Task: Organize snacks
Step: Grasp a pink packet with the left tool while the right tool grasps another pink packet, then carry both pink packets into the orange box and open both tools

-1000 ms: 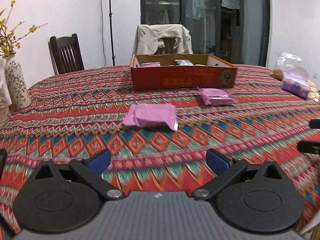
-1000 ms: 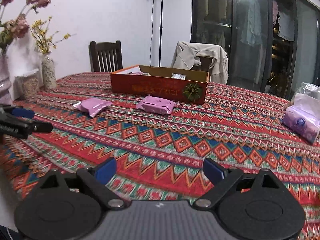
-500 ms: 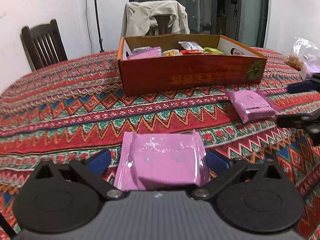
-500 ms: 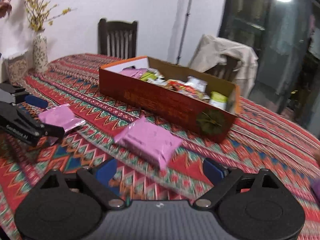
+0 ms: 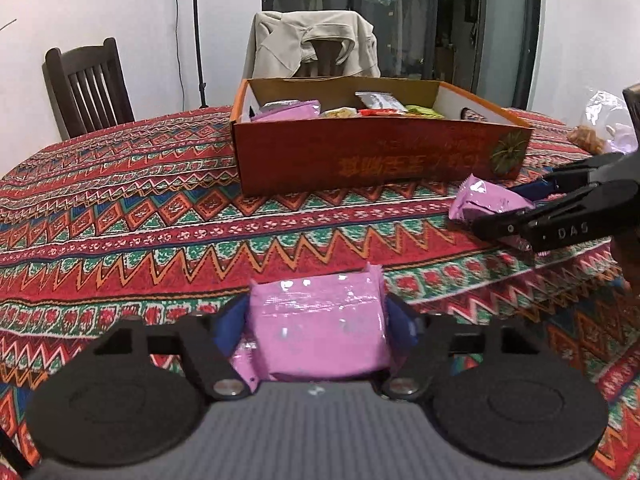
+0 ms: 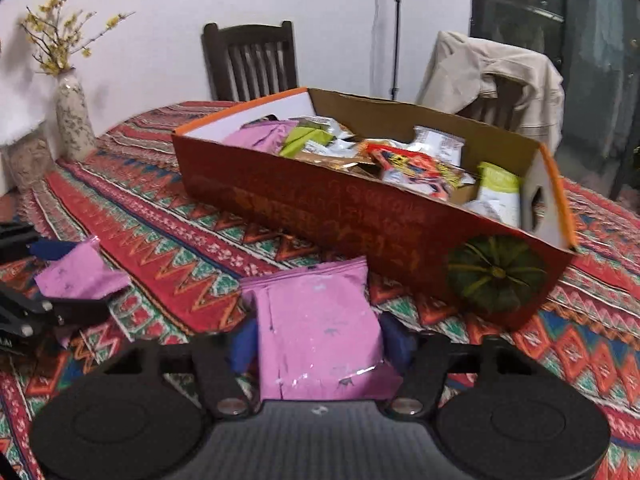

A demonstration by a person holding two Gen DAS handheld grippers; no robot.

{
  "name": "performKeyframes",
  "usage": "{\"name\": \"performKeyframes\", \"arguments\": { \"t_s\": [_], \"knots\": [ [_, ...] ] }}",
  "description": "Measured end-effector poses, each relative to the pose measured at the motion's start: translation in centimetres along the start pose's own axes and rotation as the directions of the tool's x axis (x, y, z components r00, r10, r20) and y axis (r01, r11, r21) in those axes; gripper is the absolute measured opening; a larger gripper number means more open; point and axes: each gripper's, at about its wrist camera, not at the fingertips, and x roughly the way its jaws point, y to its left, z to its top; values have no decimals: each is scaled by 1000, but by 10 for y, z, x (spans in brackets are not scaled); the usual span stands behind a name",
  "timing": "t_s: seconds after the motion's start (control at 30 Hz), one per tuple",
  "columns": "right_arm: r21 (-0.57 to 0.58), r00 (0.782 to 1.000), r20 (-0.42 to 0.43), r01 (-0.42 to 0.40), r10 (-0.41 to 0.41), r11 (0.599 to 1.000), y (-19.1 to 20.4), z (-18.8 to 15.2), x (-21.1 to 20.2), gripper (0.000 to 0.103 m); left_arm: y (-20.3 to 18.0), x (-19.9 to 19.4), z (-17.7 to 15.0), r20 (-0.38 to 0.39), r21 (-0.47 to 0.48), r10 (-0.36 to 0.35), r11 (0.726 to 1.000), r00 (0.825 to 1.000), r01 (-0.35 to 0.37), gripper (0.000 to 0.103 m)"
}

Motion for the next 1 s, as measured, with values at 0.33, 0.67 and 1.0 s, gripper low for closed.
{"name": "performKeyframes", "arguments": {
  "t_s": [0.33,0.67,1.0],
  "knots": [
    [121,990,61,116,-124,986,24,-70,-96,61,-35,-74,-33,35,-124,-120,985,992,124,65],
    [217,979,105,147,-173,965,46,-144,-180,61,-74,-118,-53,55,-63,-135,988,989,139,65],
    [229,972,158,135,-174,964,52,-156,-203,61,-90,-131,-52,81,-16,-133,991,988,135,65]
  ]
}}
